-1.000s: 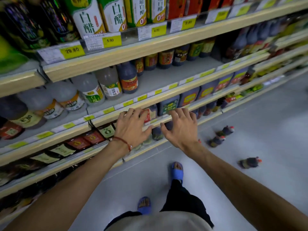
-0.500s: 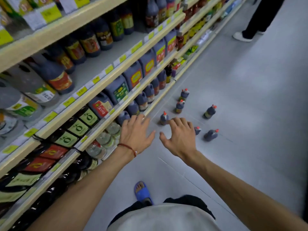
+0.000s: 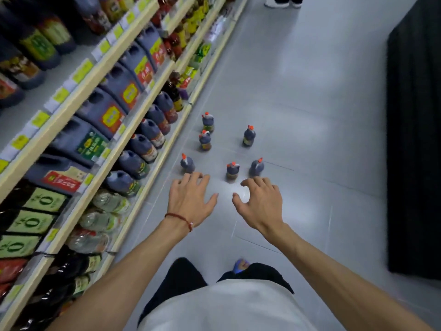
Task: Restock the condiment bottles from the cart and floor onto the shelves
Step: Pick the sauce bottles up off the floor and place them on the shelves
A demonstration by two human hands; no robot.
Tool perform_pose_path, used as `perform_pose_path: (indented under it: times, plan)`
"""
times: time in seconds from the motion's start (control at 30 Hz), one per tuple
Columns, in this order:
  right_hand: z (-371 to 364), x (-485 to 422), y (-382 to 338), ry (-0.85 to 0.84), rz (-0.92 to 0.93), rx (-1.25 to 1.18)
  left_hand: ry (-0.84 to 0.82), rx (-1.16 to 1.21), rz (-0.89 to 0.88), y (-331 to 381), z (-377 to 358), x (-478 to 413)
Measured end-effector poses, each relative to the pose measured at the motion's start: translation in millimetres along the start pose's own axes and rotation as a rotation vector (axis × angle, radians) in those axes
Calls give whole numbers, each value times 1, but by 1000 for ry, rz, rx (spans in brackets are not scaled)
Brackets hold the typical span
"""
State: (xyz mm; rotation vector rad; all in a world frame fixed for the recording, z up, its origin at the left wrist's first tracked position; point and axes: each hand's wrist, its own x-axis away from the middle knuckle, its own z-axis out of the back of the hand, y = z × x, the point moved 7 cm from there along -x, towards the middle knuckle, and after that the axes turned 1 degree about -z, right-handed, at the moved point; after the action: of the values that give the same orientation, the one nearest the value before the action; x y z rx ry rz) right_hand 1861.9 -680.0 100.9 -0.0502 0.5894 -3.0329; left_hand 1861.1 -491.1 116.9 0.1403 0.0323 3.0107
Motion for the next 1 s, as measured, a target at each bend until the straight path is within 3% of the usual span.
perform_pose_path:
  times: [0.37,0.77,1.0]
  plan:
    - [-4,-46,51,41,-281,-82,-56,27,-134,13,-20,-83]
    - [-70,-110,-26,94,-617,-175,-168,86,-388,-79,-57,-191]
    - [-120,-126,-64,76,-688,-162,-181,189,-293,-132,-90,-226]
